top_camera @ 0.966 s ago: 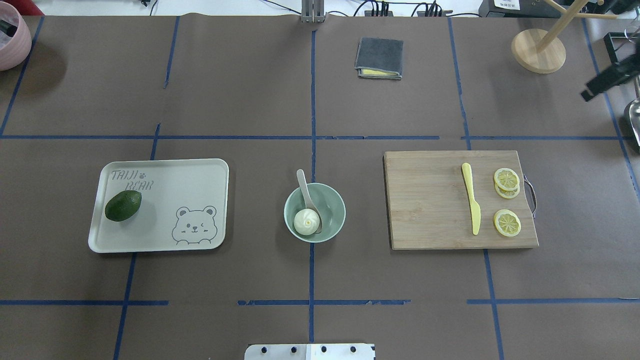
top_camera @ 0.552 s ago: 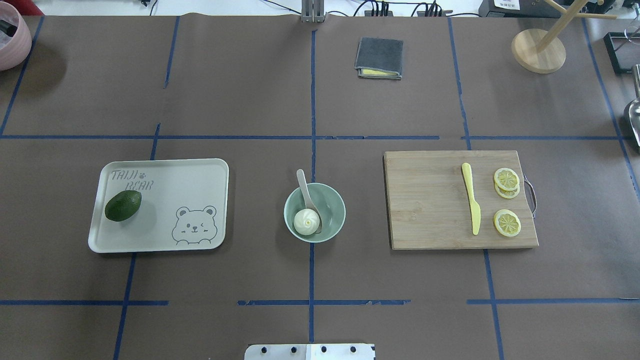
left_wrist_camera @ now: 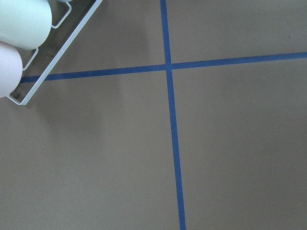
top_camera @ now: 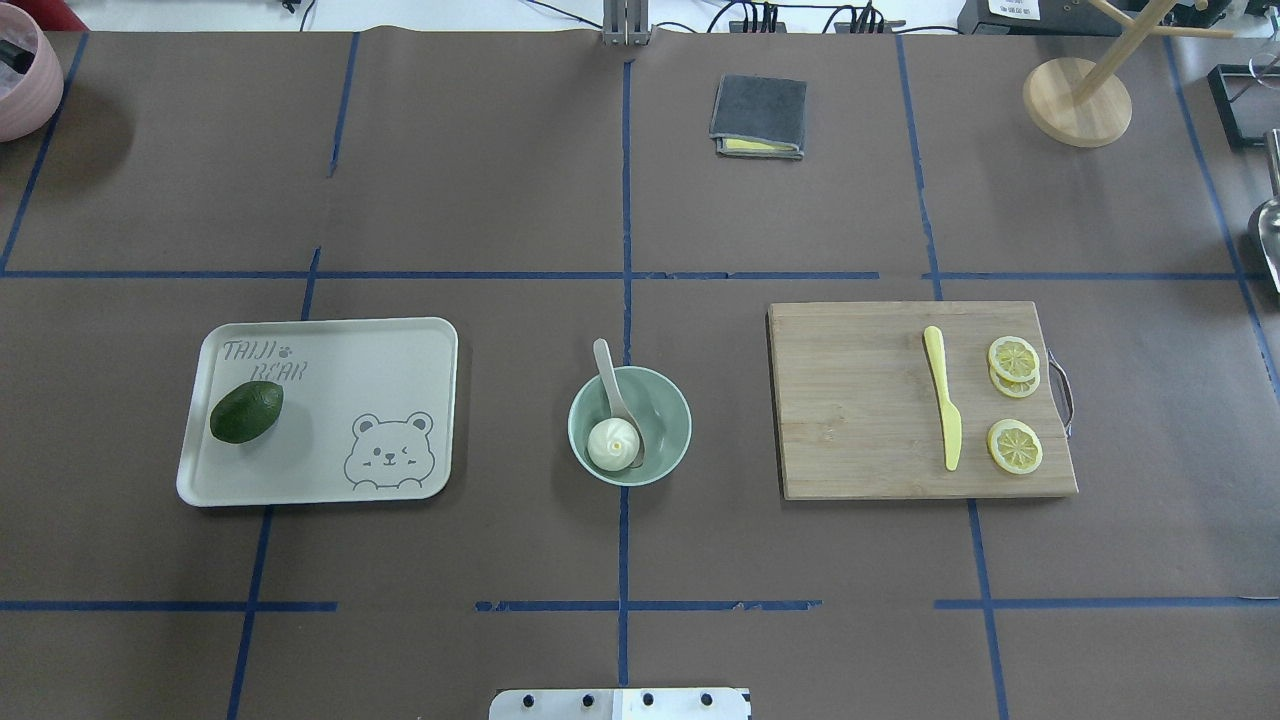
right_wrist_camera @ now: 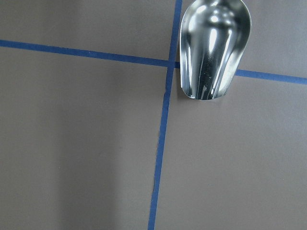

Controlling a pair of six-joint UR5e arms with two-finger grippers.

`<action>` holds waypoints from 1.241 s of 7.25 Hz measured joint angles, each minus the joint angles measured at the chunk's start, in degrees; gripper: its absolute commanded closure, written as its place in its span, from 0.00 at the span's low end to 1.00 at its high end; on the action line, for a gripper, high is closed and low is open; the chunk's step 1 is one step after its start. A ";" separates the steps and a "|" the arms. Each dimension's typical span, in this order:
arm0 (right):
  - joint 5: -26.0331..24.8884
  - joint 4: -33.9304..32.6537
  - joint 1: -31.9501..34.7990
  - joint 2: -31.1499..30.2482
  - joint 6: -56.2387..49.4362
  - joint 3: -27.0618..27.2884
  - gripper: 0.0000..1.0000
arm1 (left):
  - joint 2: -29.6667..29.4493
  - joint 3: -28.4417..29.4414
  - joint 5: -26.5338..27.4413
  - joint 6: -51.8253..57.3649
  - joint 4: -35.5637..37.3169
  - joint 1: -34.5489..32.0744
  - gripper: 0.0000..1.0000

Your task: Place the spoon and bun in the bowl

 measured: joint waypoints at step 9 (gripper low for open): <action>0.20 0.00 0.02 -1.27 0.13 0.34 0.00 | -0.15 -0.12 0.10 -0.02 0.06 0.12 0.00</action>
